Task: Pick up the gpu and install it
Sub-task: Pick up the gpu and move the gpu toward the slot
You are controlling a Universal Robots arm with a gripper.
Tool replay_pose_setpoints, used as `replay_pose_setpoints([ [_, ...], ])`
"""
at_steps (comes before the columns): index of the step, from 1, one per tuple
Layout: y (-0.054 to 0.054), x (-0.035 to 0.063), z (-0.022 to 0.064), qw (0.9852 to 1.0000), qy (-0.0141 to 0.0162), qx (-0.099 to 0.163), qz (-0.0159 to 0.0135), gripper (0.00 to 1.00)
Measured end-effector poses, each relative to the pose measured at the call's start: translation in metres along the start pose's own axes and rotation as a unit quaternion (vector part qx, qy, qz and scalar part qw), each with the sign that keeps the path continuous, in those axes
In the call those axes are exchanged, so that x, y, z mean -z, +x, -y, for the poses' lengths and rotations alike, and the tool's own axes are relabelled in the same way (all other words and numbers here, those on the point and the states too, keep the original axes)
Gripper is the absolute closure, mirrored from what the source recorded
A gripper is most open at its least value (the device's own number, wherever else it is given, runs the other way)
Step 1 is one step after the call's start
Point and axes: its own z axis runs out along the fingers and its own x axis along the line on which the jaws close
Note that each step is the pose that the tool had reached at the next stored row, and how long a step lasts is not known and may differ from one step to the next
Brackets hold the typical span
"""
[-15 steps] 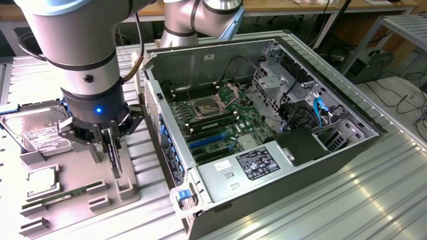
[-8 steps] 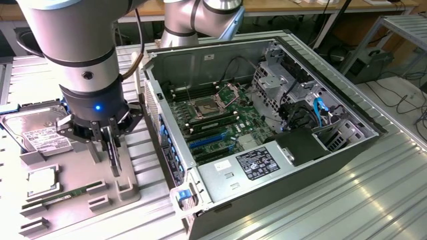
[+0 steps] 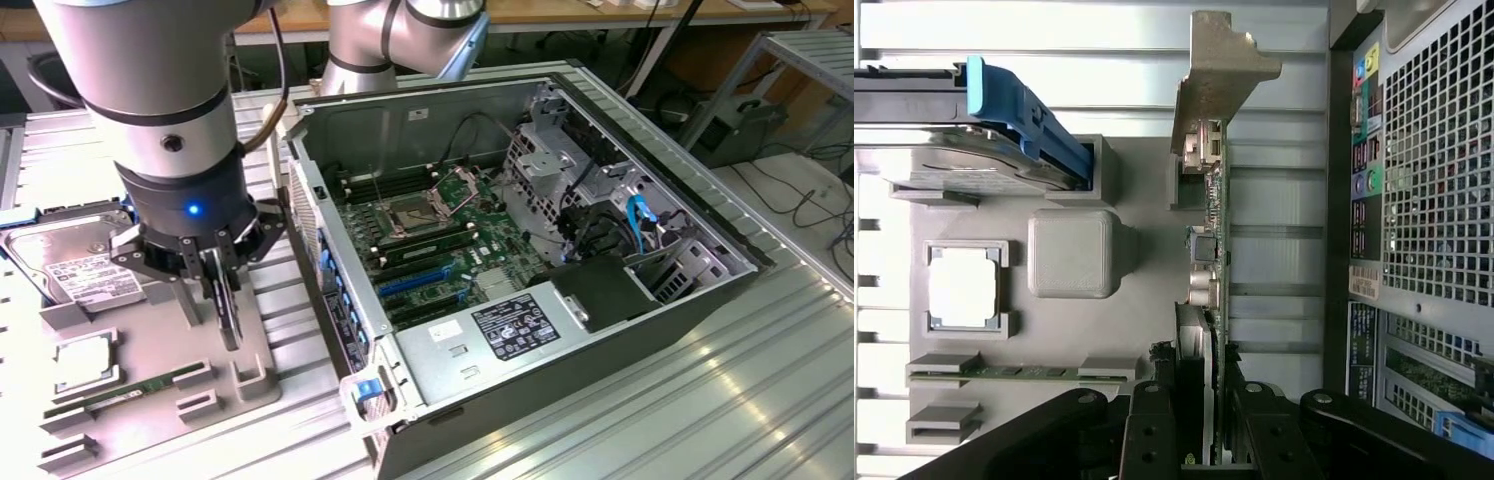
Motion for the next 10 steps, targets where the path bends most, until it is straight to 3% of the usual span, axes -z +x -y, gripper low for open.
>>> replay_pose_setpoints([
  [10,0.0001,0.0057,-0.0002,1.0,-0.0016,0.0,0.0,0.73],
])
